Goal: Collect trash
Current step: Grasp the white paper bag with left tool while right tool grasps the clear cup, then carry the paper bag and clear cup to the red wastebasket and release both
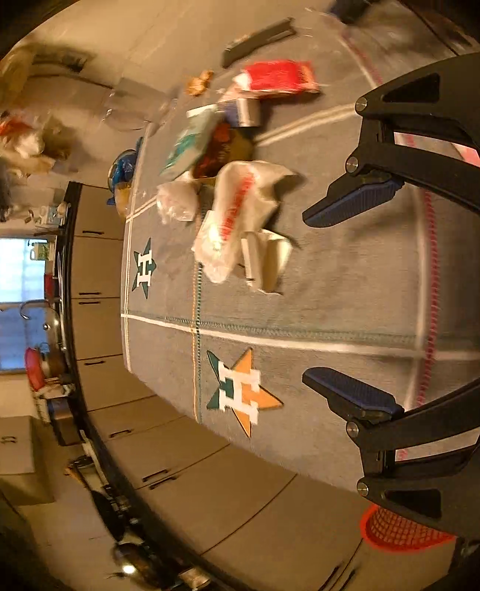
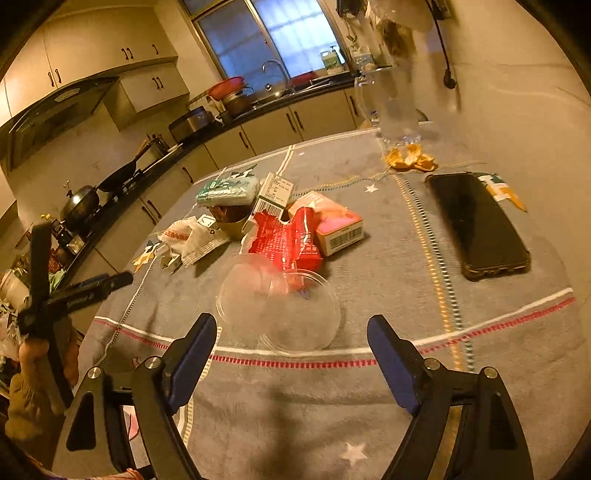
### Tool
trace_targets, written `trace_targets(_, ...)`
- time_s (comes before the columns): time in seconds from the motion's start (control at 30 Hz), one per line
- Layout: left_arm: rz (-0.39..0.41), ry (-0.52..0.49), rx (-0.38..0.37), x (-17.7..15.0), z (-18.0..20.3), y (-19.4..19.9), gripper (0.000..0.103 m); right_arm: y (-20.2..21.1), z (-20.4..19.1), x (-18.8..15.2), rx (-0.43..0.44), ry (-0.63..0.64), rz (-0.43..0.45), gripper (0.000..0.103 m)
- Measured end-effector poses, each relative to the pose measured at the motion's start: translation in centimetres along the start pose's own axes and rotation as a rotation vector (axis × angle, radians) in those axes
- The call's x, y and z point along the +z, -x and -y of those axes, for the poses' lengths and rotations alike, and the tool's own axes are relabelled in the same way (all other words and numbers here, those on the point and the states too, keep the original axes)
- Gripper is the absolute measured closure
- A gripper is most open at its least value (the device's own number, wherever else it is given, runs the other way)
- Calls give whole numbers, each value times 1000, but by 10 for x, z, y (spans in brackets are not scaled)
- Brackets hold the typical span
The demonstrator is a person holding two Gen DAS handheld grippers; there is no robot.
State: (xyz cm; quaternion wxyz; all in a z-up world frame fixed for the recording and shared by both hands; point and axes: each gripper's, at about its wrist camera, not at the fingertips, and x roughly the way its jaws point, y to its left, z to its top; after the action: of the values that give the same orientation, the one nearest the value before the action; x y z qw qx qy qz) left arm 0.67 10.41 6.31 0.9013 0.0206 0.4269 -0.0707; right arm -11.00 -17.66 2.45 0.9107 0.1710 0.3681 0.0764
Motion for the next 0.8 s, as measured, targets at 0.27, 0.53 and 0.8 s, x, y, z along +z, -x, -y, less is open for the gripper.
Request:
trace_targets(0.27,-45,144,-204,59,-7,-55,17,-23,-11,8,21,11,-29,16)
trace_targets(0.53,-163,171,-289,75,8,-101,26,-37,-17,13,-5,28,-45,17)
trace_targets(0.8,-76,126,-290,65,21,-43,69,-34,-19,12,0,35,-28,29)
